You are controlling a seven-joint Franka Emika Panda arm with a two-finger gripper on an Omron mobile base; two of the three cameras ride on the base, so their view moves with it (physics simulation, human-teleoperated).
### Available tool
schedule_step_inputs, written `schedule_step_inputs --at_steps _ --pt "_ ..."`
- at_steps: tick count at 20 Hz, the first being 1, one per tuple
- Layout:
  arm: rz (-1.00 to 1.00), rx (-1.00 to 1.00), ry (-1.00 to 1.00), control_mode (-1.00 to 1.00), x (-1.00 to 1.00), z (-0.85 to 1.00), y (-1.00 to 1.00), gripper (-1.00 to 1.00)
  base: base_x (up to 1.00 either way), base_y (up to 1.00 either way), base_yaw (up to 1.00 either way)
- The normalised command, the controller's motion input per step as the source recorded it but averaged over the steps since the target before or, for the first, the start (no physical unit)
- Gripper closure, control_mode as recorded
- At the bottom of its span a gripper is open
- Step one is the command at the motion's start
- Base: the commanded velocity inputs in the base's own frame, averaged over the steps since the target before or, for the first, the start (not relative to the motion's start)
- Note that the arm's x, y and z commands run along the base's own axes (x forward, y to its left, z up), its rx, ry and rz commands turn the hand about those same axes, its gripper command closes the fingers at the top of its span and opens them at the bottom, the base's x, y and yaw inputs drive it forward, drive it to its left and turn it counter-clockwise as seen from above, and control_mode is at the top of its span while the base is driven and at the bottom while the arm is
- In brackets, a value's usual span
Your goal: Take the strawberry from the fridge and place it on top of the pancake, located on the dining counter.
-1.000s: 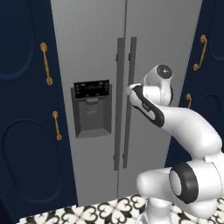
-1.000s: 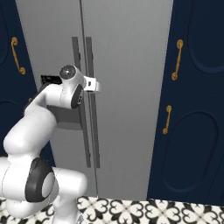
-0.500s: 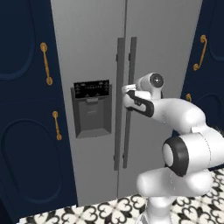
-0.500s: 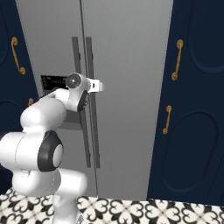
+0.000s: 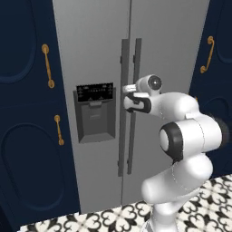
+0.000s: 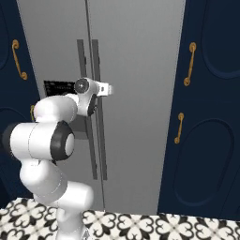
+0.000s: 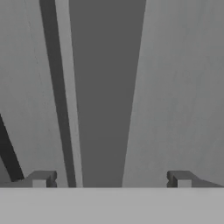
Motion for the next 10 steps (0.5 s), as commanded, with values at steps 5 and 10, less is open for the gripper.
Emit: schedule_step_inputs --at_steps 5,10 --pt "-0.01 0.0 -0.08 -1.0 0.64 0.0 0.0 -1.0 0.0 0.0 0.0" --pt "0.0 0.0 -0.01 -1.0 0.51 0.0 0.0 -1.0 0.0 0.0 0.0"
